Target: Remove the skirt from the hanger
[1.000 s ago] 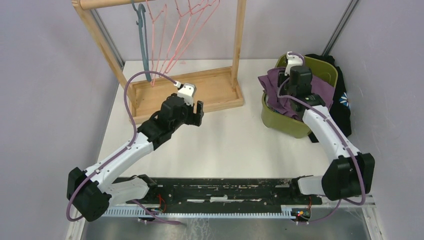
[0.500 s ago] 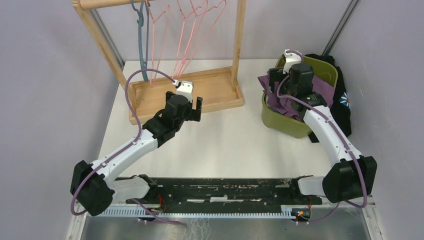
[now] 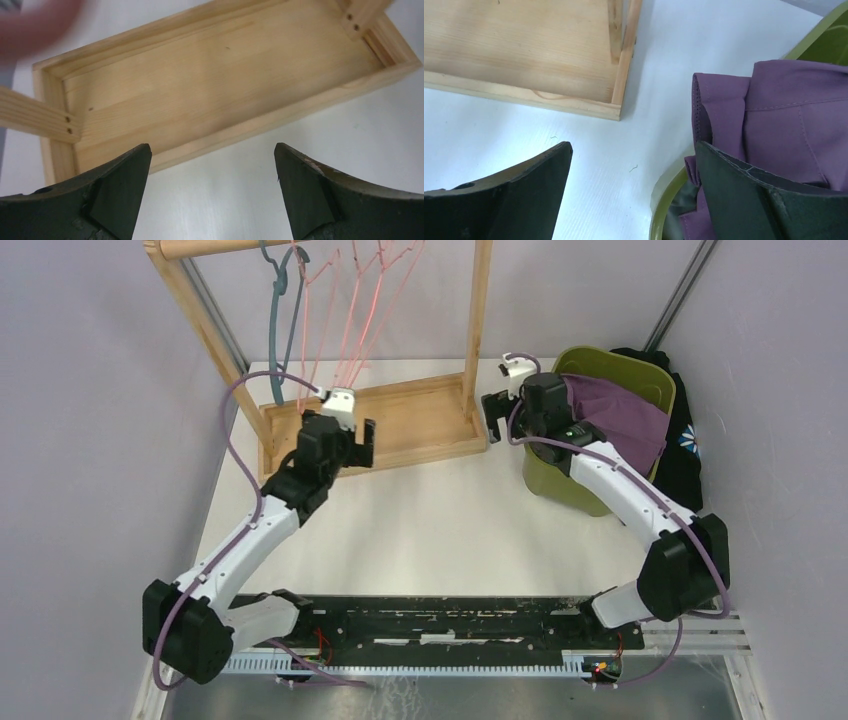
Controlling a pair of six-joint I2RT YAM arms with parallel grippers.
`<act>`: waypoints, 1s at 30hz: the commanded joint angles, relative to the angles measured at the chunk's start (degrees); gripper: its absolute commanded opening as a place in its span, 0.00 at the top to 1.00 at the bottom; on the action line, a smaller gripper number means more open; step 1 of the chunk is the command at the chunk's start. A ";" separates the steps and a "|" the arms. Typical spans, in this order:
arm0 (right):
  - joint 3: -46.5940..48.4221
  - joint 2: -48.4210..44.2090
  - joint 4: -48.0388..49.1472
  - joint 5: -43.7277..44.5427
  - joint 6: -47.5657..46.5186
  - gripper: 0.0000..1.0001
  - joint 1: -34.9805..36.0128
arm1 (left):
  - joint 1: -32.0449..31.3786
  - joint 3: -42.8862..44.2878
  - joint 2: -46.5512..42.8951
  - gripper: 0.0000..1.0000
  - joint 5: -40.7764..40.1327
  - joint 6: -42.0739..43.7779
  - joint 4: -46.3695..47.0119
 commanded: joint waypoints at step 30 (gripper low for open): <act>1.58 4.06 2.06 30.36 0.26 0.00 2.31 | 9.30 0.79 1.79 0.00 15.28 -2.46 5.89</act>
